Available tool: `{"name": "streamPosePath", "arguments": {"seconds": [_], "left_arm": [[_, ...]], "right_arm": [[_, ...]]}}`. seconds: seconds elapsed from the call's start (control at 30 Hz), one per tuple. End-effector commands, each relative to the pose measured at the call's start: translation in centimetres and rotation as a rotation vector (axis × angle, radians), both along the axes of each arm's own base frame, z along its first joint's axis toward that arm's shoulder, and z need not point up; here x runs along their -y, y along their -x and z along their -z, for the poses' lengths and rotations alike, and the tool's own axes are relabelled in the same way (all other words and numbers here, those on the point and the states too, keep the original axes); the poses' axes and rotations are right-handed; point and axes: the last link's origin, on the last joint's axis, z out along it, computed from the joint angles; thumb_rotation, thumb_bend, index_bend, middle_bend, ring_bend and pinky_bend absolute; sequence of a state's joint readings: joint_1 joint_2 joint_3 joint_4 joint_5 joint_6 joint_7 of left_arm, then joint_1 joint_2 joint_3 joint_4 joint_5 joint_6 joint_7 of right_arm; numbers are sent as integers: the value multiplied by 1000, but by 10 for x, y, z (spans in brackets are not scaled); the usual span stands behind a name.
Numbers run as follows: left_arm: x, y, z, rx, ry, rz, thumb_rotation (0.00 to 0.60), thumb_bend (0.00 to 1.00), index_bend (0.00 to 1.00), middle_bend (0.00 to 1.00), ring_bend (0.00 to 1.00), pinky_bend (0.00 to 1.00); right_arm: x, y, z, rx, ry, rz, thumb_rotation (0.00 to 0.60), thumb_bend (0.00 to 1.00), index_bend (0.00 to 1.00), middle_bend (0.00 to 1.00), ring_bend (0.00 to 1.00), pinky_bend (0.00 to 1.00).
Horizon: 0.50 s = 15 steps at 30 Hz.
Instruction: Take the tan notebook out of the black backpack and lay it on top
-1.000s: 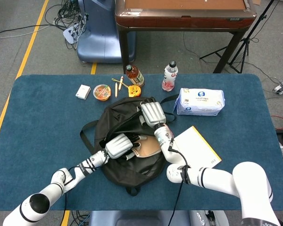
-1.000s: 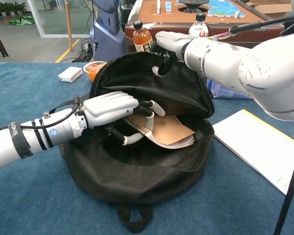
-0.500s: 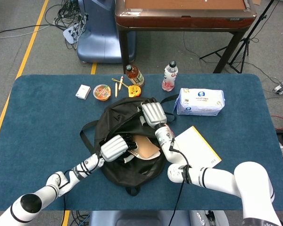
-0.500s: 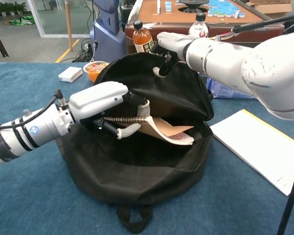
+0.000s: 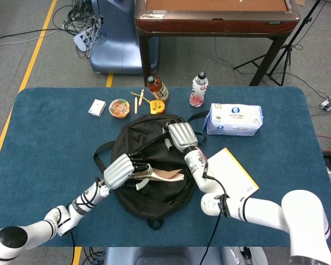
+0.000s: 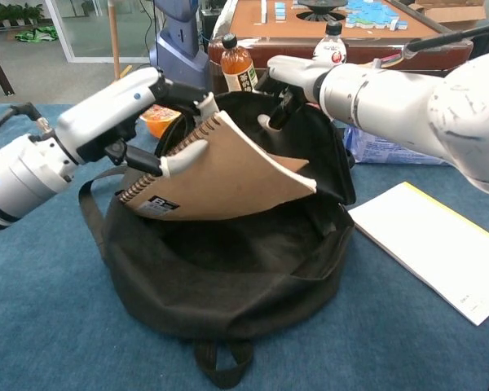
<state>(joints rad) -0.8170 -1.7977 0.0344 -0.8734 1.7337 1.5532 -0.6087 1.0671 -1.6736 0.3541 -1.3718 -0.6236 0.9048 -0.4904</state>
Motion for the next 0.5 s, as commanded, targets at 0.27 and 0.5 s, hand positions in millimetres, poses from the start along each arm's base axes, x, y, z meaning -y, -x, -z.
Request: {"name": "streamPosePath", "arguments": {"seconds": [0.27, 0.5], "left_arm": [[2, 21, -52, 22, -50, -77, 600, 448, 625, 722, 573, 337], [7, 45, -82, -2, -91, -148, 600, 448, 625, 722, 573, 337]], "right_arm": [[-17, 0, -13, 74, -143, -35, 600, 449, 479, 310, 175, 150], [-38, 1, -28, 85, -237, -75, 600, 231, 247, 255, 147, 150]]}}
